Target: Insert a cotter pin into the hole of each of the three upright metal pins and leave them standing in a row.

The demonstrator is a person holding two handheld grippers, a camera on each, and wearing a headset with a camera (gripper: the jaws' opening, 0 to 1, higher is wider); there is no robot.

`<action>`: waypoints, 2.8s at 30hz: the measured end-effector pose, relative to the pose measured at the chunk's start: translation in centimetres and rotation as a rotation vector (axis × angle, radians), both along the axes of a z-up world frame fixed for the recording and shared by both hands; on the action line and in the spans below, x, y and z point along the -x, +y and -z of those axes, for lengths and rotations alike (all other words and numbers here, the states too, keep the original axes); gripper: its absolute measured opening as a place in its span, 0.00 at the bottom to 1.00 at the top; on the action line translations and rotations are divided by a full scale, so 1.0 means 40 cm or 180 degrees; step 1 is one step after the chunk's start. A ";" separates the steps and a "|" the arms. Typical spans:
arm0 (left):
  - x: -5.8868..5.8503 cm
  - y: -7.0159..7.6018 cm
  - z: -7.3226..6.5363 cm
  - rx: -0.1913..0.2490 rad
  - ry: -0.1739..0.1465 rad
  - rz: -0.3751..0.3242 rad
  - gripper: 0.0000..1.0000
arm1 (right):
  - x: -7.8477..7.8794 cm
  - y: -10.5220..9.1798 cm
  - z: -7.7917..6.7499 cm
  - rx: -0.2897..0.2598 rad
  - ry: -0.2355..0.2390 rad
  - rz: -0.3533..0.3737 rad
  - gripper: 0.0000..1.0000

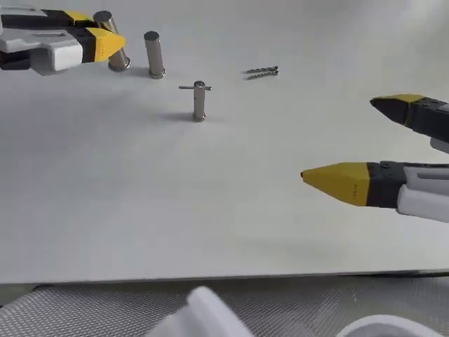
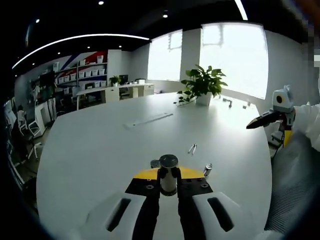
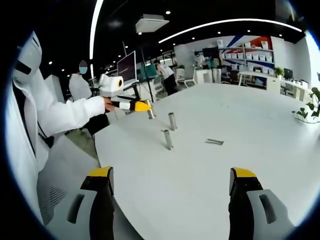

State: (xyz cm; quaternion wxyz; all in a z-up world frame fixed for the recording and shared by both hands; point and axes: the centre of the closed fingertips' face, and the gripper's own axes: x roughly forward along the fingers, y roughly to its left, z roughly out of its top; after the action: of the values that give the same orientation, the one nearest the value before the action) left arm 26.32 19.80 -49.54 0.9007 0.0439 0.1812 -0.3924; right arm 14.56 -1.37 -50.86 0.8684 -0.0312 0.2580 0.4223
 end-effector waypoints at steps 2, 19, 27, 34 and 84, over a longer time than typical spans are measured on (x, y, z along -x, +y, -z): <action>0.018 -0.015 -0.023 0.0028 -0.0045 0.0105 0.10 | 0.002 0.000 0.001 -0.0005 0.0009 -0.0006 0.94; 0.165 -0.167 -0.007 0.0124 -0.0046 0.0913 0.10 | 0.012 -0.014 0.013 -0.0029 0.0093 0.0018 0.92; 0.201 -0.221 0.063 -0.0088 0.0030 0.1164 0.10 | 0.018 -0.012 0.024 -0.0033 0.0153 0.0010 0.92; 0.223 -0.252 0.101 -0.0203 0.0094 0.1292 0.10 | 0.023 -0.013 0.031 -0.0023 0.0197 0.0006 0.92; 0.272 -0.284 0.181 -0.0333 0.0249 0.1240 0.17 | 0.031 0.017 0.057 -0.0051 0.0336 -0.0135 0.90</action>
State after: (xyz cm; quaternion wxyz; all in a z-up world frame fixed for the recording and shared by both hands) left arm 15.44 8.43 -56.76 0.7965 0.1095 0.2243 -0.5507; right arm 13.31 -0.70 -53.12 0.8447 -0.0073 0.2993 0.4437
